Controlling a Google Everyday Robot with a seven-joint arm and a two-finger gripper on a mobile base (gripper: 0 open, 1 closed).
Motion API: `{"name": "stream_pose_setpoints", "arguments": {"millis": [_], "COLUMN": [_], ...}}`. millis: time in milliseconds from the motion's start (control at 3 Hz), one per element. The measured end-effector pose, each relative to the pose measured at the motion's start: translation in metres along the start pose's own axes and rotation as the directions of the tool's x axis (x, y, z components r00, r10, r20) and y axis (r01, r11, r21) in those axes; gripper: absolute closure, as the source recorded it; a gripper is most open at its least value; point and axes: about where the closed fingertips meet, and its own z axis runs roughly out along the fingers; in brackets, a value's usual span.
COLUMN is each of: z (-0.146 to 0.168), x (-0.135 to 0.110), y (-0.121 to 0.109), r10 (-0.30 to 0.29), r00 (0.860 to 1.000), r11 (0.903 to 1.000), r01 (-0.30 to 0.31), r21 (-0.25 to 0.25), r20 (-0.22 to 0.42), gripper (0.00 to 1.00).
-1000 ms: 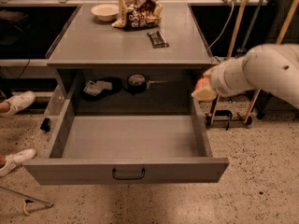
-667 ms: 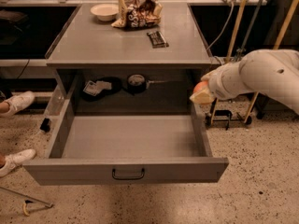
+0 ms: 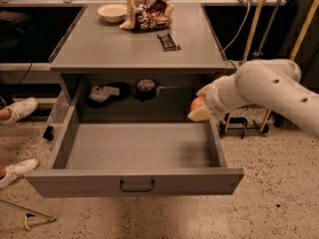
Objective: Place orange into top drawer
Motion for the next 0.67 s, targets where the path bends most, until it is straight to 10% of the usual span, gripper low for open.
{"name": "stream_pose_setpoints", "arguments": {"millis": [333,667], "z": [0.066,0.130], "x": [-0.015,-0.021], "y": [0.046,0.079], "r10": [-0.112,-0.154], "r00": [0.994,0.988], "r11": [0.9759,0.9266], "r01": [0.110,0.146], "r21": [-0.188,-0.347], "r20": [0.002,0.003], "gripper": [1.00,1.00]}}
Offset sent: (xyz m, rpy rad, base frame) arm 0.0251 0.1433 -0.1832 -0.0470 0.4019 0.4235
